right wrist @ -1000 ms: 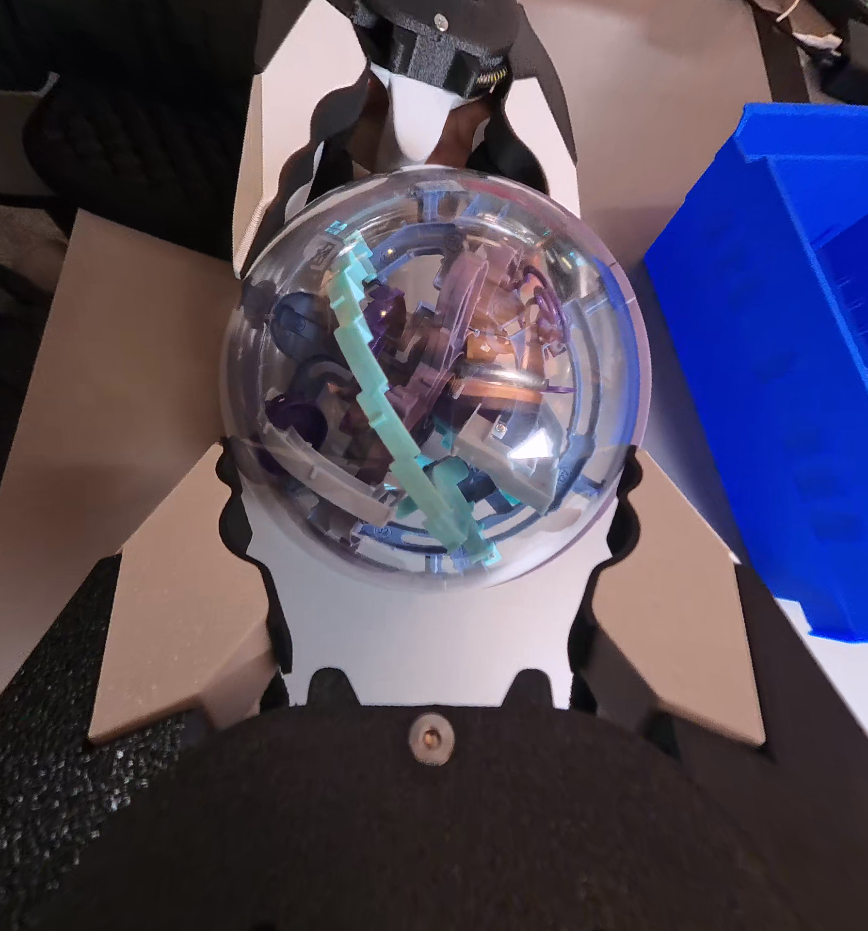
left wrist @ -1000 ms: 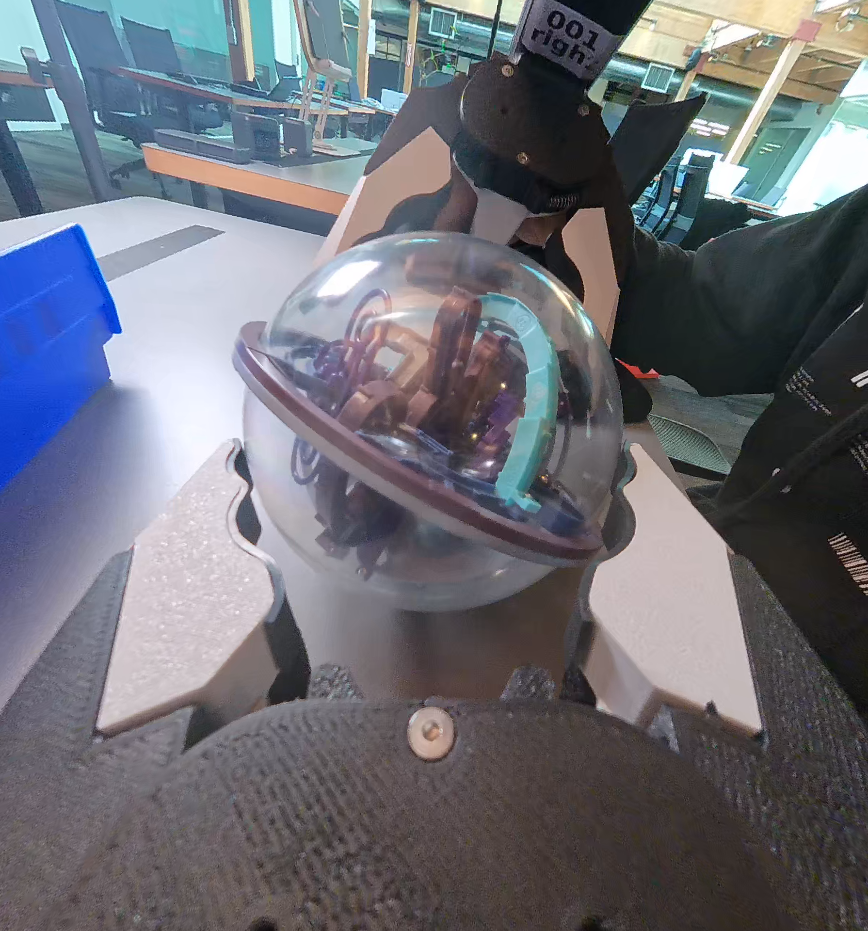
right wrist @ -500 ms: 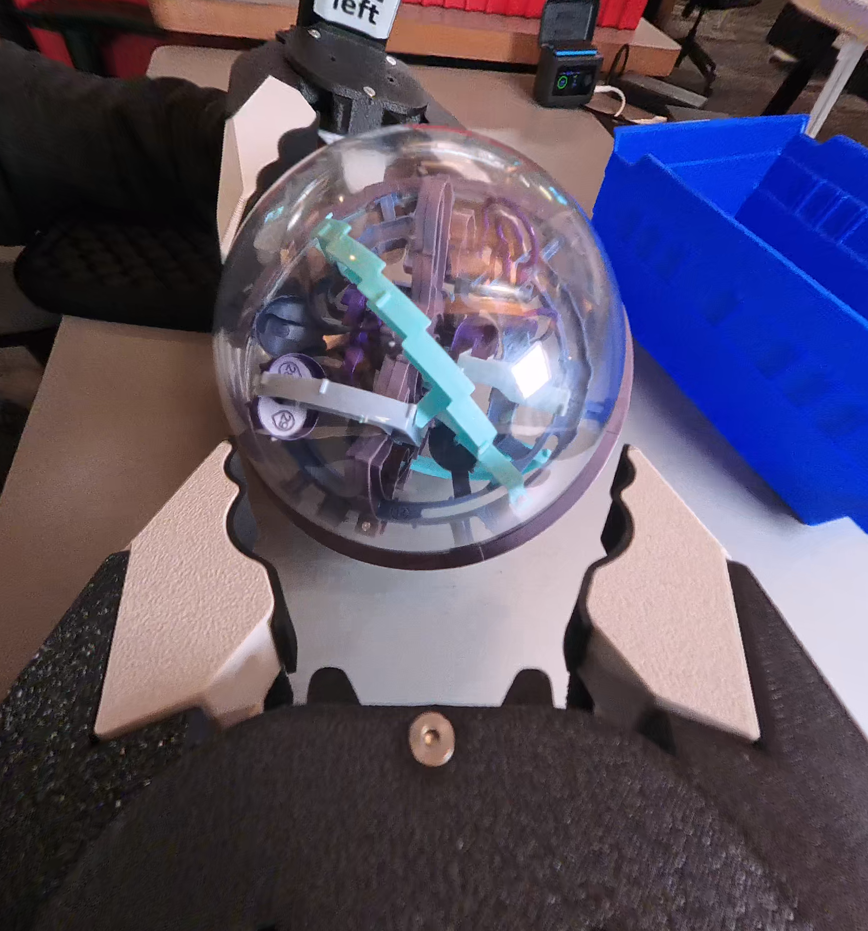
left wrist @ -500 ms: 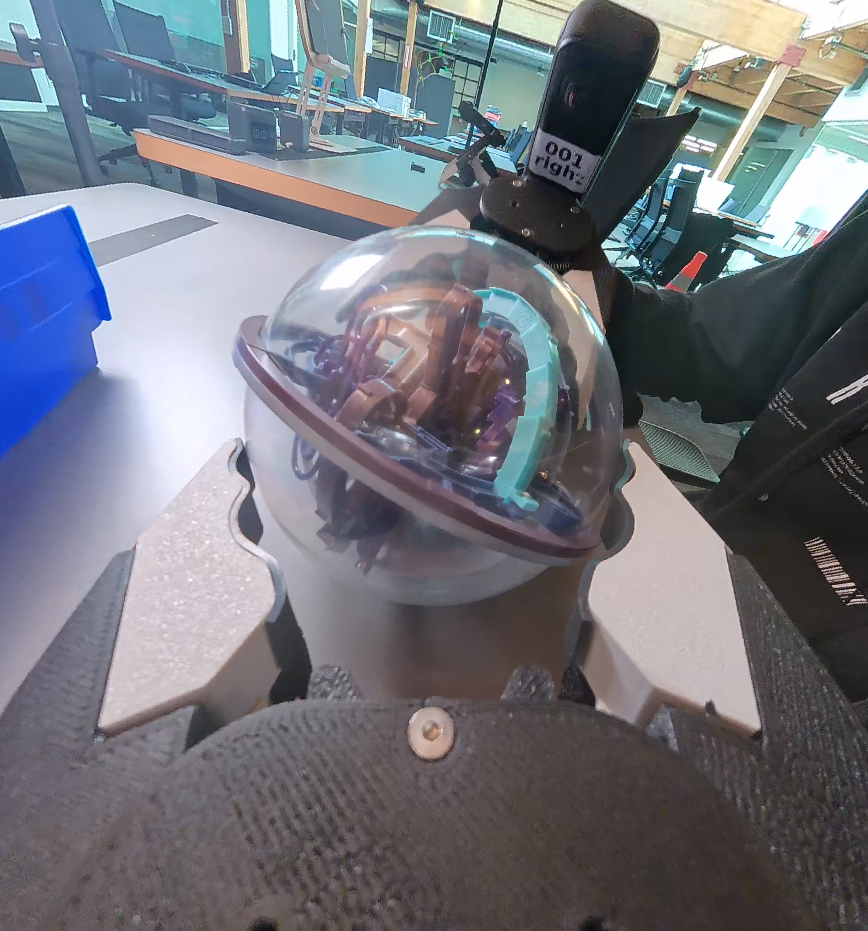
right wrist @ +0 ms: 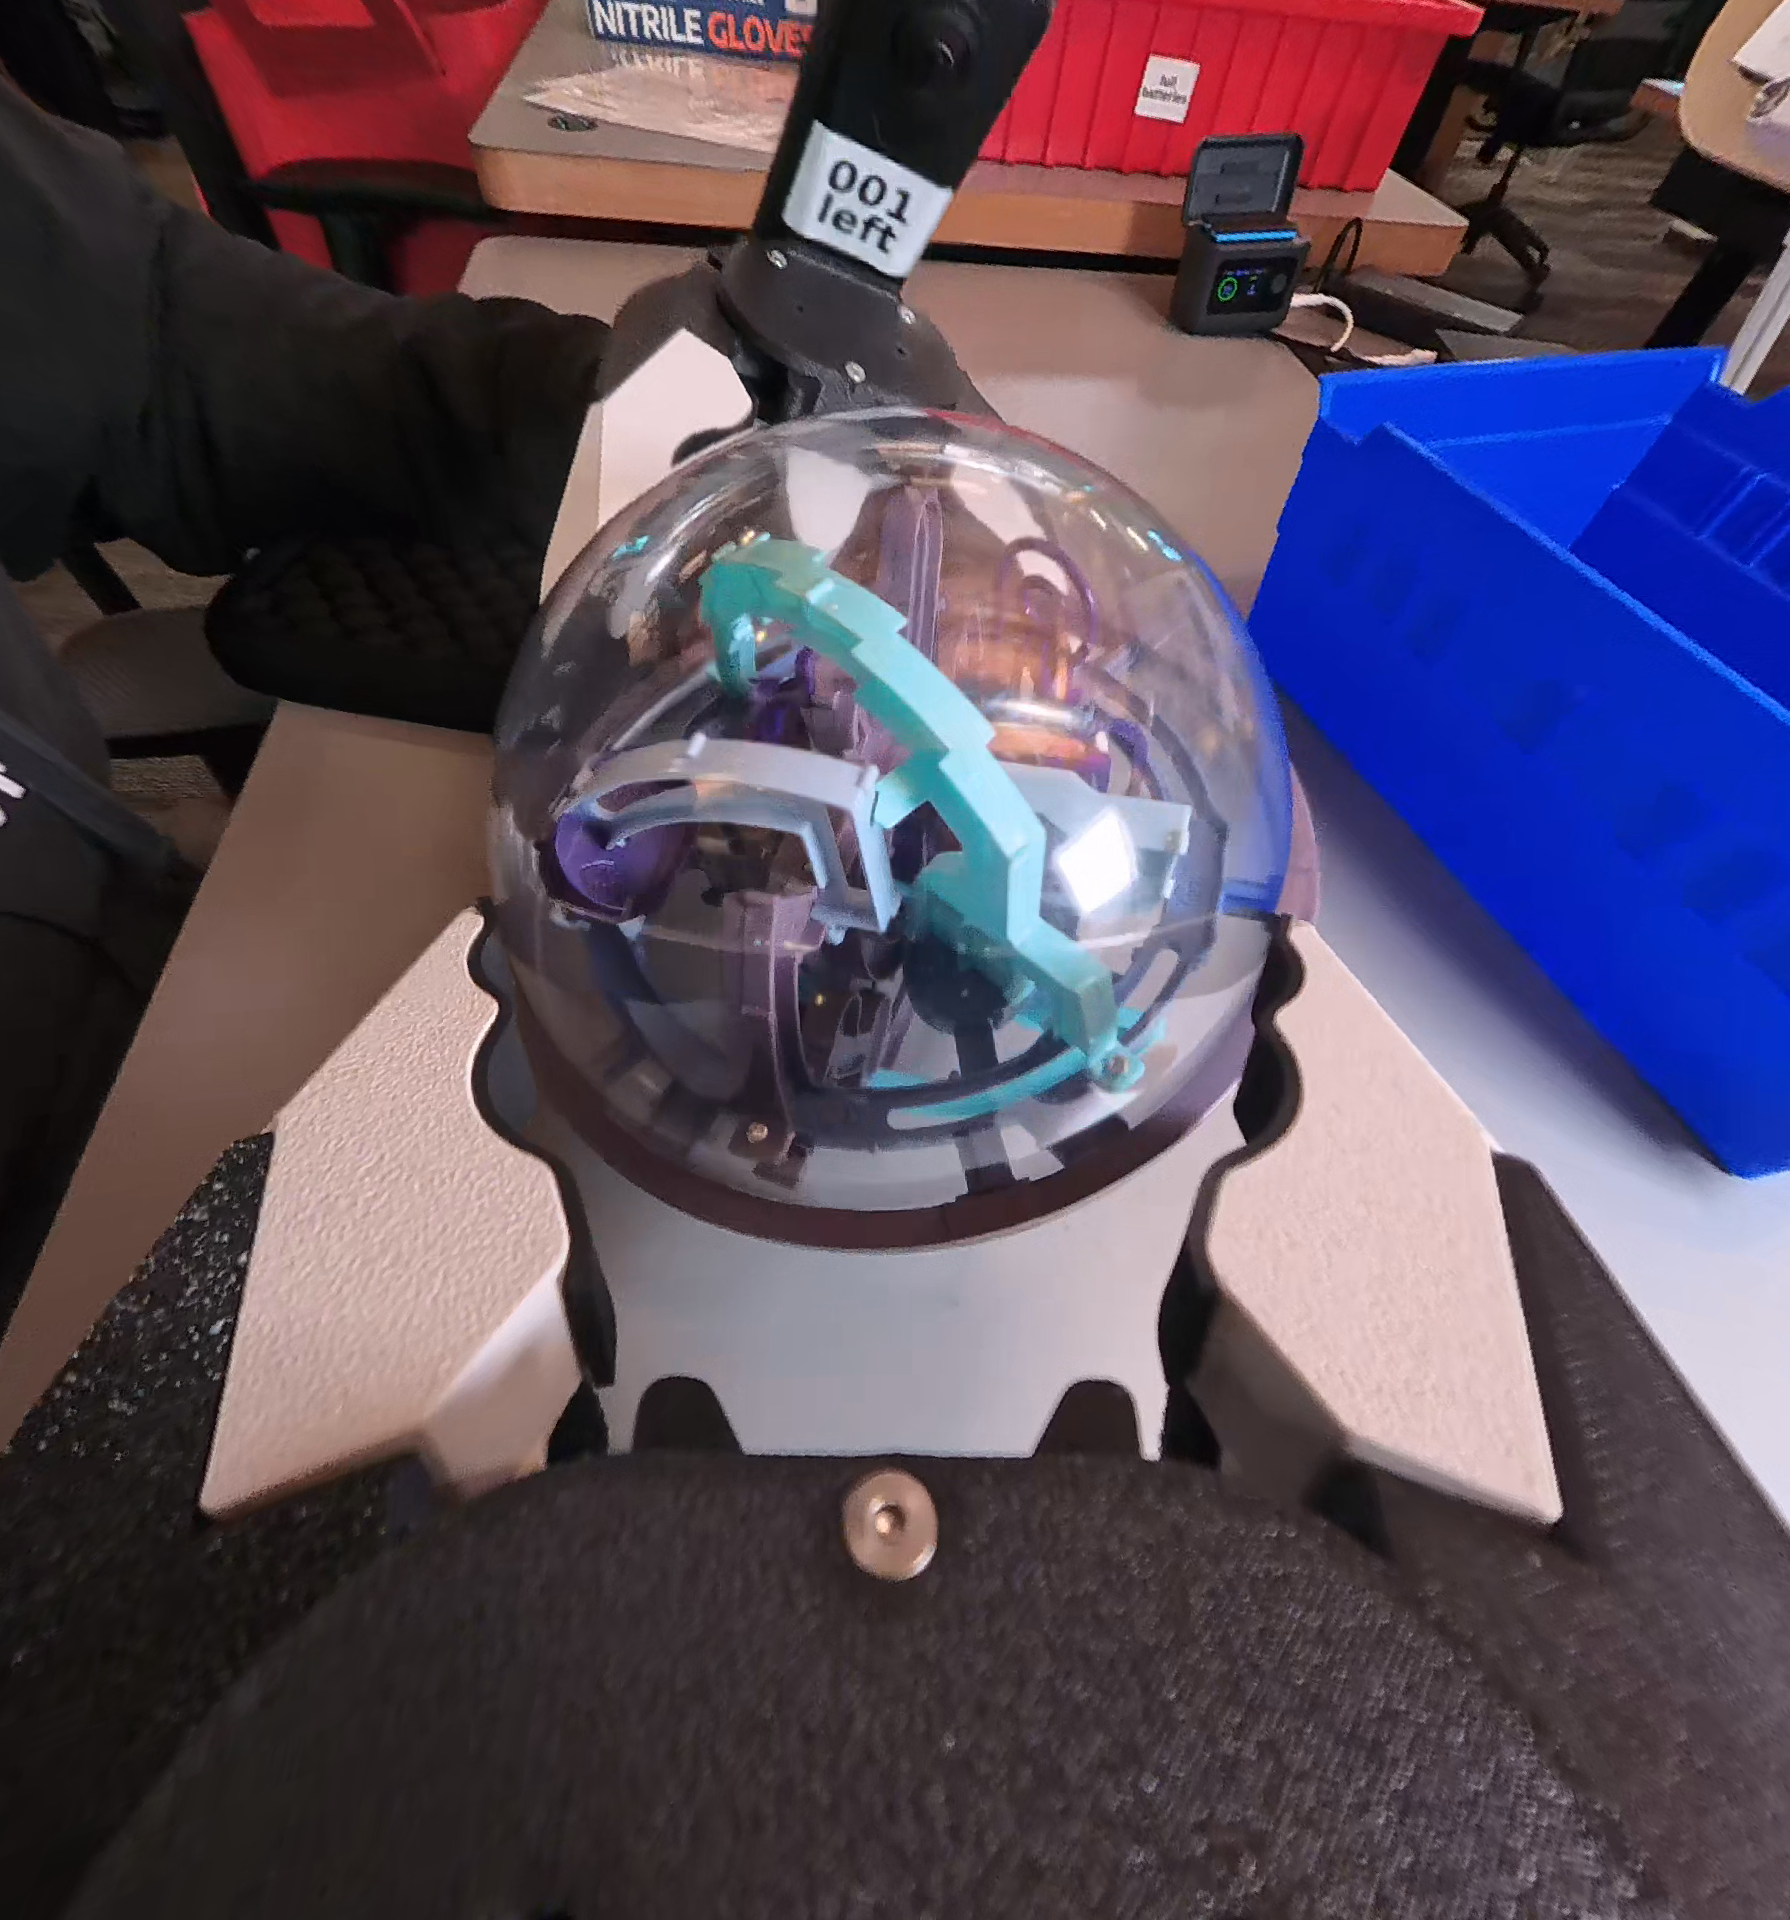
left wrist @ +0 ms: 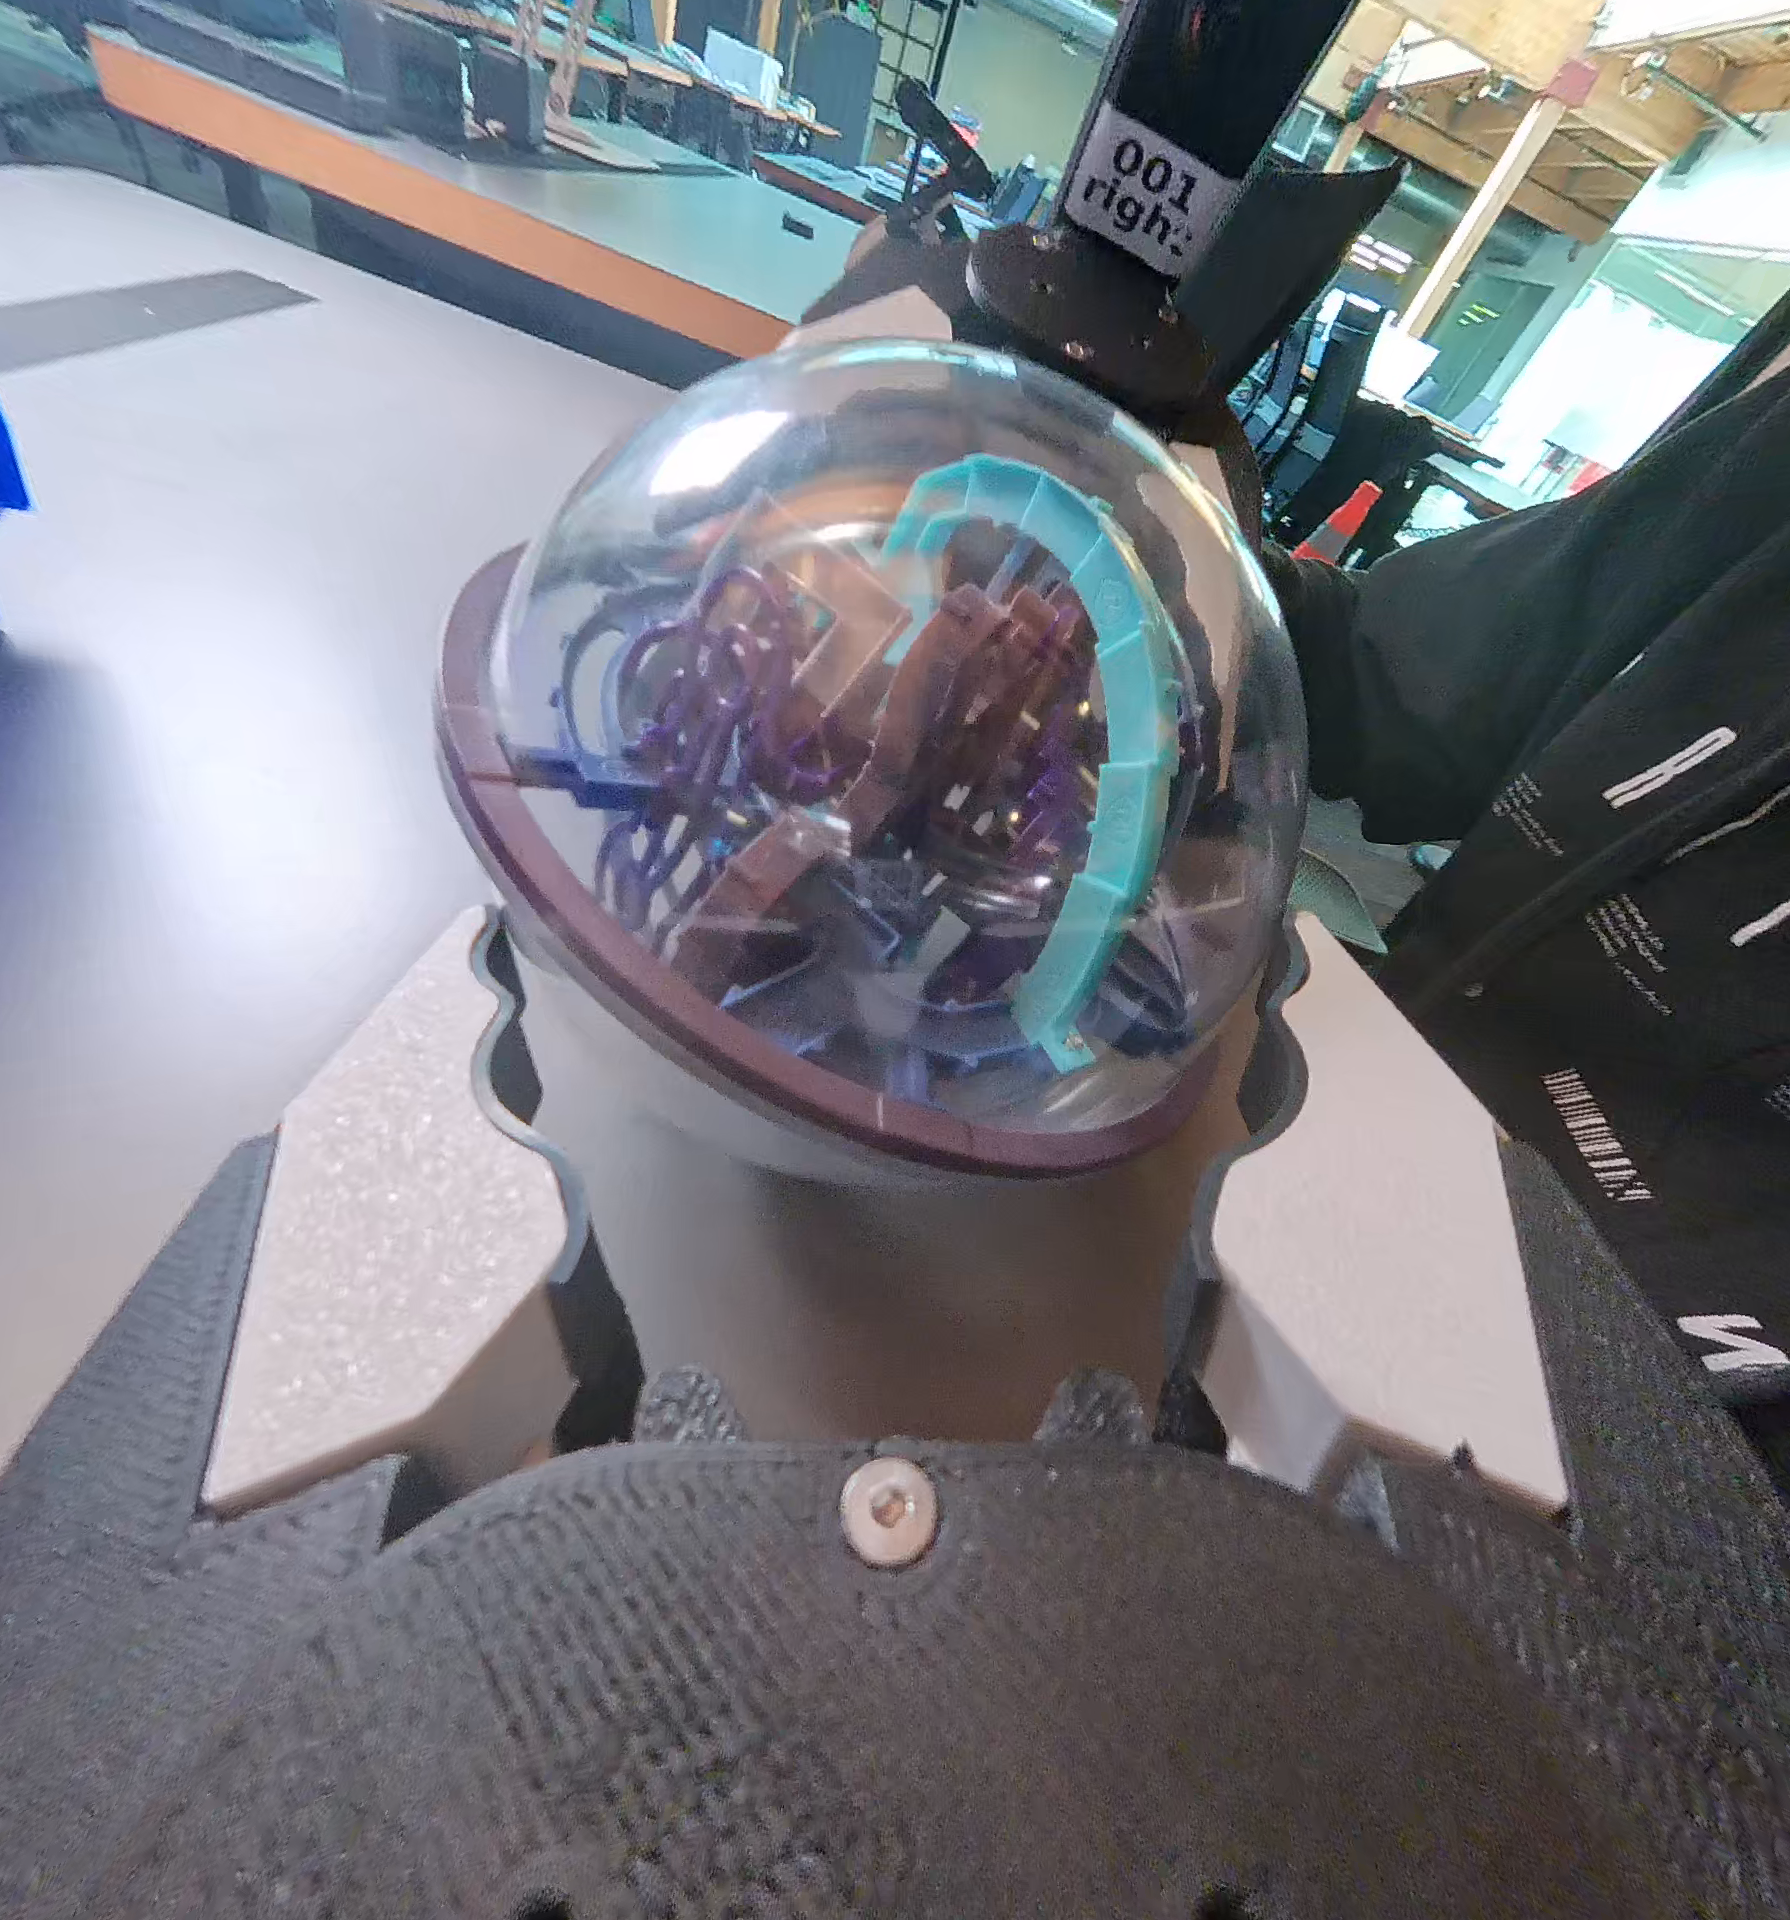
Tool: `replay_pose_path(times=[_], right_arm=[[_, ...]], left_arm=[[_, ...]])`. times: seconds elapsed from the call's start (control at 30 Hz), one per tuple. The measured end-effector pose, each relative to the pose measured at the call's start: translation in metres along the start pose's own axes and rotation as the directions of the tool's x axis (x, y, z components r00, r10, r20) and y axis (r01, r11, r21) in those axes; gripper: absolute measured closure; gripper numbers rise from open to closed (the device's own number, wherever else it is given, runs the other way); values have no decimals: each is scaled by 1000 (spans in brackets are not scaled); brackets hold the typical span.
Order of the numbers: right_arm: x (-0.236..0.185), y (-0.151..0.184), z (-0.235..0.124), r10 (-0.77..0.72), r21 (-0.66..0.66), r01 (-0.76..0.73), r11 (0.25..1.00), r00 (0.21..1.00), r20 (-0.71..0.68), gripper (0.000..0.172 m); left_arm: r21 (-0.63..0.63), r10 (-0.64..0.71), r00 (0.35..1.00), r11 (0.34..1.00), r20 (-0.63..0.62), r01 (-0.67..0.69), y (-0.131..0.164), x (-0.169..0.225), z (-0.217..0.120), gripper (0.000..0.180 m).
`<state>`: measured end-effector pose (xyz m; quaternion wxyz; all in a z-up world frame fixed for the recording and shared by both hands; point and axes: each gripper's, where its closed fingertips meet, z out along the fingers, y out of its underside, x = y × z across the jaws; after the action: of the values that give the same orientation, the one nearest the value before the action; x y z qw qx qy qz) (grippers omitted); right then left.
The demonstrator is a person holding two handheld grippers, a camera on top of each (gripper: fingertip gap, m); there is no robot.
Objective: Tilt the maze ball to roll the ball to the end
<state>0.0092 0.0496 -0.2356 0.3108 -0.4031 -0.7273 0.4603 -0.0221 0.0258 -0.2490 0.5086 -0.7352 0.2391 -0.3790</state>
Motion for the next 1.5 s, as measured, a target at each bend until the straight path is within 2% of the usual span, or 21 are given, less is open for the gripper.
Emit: replay_pose_path(times=[0.07,0.17,0.27,0.37,0.53,0.67,0.8,0.93,1.23,1.5], right_arm=[[0,-1,-2,7,-1,-7,1000,1000,13,35],[1,-1,-2,14,-6,-14,1000,1000,22,36],[1,-2,-2,28,-7,-28,1000,999,40,36],[2,-4,0,53,-10,-53,999,997,62,36],[4,-12,-1,94,22,-97,995,992,78,36],[4,-17,-7,59,40,-62,997,997,54,40],[7,-5,-19,41,10,-41,999,999,13,41],[7,4,-17,33,2,-33,999,999,-15,38],[17,13,-11,242,54,-249,967,965,102,37],[12,24,-6,389,-11,-395,919,900,195,39]], left_arm=[[-4,5,1000,1000,2,-5,1,0,1,42],[10,112,991,994,68,-113,-5,-4,-2,37],[58,195,978,978,78,-200,-15,3,-3,38],[29,220,970,974,104,-224,-12,0,1,36],[3,144,987,989,75,-145,-4,-3,3,36],[-17,140,988,990,66,-139,1,-3,5,37],[-13,116,991,993,69,-116,0,-5,4,38],[-15,98,991,995,86,-97,-3,-5,7,39],[52,-65,991,997,117,59,-15,-11,2,40],[115,-151,982,984,117,138,-27,-13,-3,43]])
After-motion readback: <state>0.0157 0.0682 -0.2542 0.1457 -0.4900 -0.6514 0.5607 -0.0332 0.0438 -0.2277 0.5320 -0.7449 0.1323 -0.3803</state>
